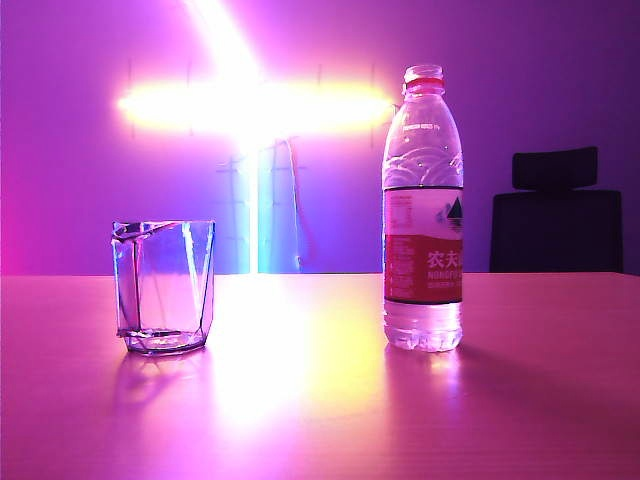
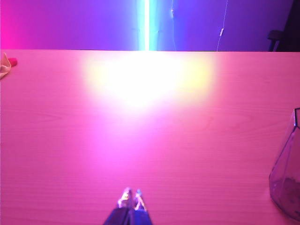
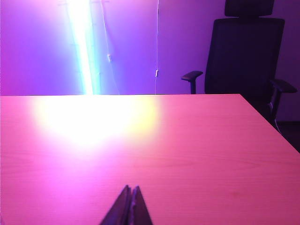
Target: Pick up the mineral water bottle on the table and pour water into the mug until it's half full.
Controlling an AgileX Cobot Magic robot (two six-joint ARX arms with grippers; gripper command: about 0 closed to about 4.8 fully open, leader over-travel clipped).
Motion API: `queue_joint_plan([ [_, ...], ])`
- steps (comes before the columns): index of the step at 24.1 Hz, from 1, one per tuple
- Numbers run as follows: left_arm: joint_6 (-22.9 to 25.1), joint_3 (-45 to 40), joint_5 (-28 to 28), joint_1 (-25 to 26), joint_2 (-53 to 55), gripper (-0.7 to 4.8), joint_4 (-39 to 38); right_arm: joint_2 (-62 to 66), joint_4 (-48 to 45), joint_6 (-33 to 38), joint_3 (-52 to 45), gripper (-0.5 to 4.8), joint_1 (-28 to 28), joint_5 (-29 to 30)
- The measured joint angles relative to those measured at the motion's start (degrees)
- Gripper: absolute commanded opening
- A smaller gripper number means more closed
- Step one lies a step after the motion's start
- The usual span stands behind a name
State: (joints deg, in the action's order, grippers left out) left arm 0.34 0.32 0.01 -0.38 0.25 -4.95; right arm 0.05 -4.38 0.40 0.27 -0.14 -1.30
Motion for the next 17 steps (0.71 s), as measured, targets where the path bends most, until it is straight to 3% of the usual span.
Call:
queue_joint_plan([
  [12,0.0,0.0,-0.2,-0.9,0.0,-0.02,0.0,0.0,0.0,0.3,0.0,-0.04,0.0,0.0],
  [13,0.0,0.0,-0.7,-2.4,0.0,-0.02,0.0,0.0,0.0,2.0,0.0,-0.02,0.0,0.3],
  [15,0.0,0.0,-2.3,-10.5,1.8,-0.02,0.0,0.0,-1.0,12.7,0.0,0.04,0.0,3.2],
  [17,0.0,0.0,-3.0,-20.9,4.7,-0.02,0.0,0.0,-2.3,14.7,0.0,0.05,0.0,8.7],
])
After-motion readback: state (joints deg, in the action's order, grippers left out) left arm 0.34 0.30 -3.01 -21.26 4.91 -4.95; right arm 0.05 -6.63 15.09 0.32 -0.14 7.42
